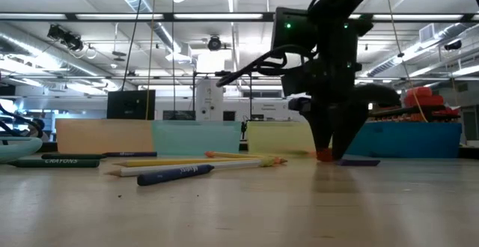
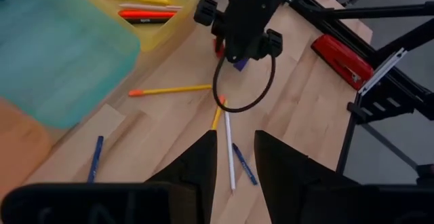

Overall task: Sort crayons/erasers/pens/pencils in bins
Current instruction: Put the red eraser into the blue bin

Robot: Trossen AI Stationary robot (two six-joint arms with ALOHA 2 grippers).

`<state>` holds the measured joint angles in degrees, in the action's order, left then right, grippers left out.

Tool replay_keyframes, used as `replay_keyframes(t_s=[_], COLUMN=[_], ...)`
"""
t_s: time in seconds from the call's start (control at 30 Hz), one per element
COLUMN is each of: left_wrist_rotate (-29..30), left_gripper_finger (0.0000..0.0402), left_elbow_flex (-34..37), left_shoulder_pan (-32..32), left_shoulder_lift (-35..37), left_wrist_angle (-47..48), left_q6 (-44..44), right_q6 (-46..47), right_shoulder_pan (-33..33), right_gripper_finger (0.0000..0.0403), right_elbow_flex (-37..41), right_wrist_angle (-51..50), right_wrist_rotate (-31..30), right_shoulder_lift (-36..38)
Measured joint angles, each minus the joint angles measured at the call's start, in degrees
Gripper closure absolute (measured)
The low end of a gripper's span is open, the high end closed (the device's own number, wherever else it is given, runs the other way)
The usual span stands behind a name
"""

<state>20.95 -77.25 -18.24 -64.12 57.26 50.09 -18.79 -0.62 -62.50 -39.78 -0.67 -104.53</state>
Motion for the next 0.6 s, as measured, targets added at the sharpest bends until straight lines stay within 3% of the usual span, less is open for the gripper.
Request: replay_keyframes(t_s=[0.13,0.6], left_wrist_rotate=[0.0,0.0], left_gripper_finger=[0.0294,0.0294], left_elbow_flex=[0.0,0.0], left_shoulder_pan=[0.0,0.0], left_shoulder_lift=[0.0,0.0], left_wrist_angle=[0.0,0.0], left_q6=[0.4,1.9], right_q6=[-2.3,-3.5], right_shoulder_pan=[-1.2,-4.6], right_gripper_finger=[0.0233,0.0248], right_elbow_flex=[0.1,0.1], right_wrist_angle=[-0.3,-0.8], right_wrist_rotate=[-1.6,1.8], right_shoulder_lift=[-0.2,-0.2])
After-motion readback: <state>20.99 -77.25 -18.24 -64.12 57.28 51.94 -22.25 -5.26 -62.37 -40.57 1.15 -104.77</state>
